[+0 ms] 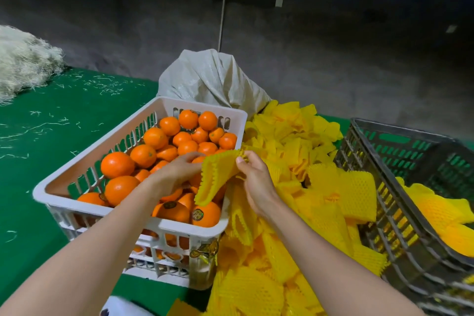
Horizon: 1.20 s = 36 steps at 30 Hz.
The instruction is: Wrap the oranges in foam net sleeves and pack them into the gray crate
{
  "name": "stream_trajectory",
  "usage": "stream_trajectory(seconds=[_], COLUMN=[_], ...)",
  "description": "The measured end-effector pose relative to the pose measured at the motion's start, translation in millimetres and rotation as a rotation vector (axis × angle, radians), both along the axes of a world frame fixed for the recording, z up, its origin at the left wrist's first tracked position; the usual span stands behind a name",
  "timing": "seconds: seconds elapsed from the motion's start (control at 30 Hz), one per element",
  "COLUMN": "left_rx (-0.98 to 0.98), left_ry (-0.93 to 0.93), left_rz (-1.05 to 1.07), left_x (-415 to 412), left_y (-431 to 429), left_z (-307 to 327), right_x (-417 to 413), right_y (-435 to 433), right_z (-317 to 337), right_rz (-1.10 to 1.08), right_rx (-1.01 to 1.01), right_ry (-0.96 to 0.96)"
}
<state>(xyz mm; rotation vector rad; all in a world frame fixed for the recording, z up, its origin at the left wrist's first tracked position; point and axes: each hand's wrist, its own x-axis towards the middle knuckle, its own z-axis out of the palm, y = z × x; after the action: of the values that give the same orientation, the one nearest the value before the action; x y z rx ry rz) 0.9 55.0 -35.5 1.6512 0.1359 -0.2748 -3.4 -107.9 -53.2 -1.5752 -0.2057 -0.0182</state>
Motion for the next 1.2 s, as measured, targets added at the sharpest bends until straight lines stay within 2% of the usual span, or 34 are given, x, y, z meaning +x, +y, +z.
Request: stream_trajectory(seconds=[0.13,0.23,0.3,0.4,0.47,0.63,0.7,0.83,1.03,1.2], left_rx=[-0.3,-0.505,-0.484,-0.285,-0.186,-0.115,-0.203,-0.578,-0.523,-0.59], left_ry=[0.009,0.033,-0.01,-0.11,-0.172,-0.297,-0.206,0.081,-0.121,-0.141], left_rz=[-0.051,-0.067,-0.074,-0.107,-0.034,0.087,0.089,0.066,0.124,0.111], left_x=[-5,-8,-13,-23,-29,-42,-45,-51,-61,-69], left_y=[8,-3,-19,-44,-62,-103,-116,-134,-157,-168], left_z=[7,9,12,18,18,13,11,17,11,4], right_x=[-3,-11,-19,-31,-37,-50,-54,-58,-63,-62], right_y=[-29,-44,-49,-58,-64,-78,-85,-102,-113,-125], right_z=[23,36,40,37,35,34,34,31,26,23], right_rz=[0.043,0.076,0.107,0.102,0.096,0.123,0.101,0.04,0.029,-0.136], right_rx=[0.436,0.529,0.477,0.31,0.199,0.124,0.079,0.068,-0.013,-0.166], right_ry=[0.14,0.16,0.133,0.02,-0.068,-0.123,-0.148,-0.128,-0.149,-0.227])
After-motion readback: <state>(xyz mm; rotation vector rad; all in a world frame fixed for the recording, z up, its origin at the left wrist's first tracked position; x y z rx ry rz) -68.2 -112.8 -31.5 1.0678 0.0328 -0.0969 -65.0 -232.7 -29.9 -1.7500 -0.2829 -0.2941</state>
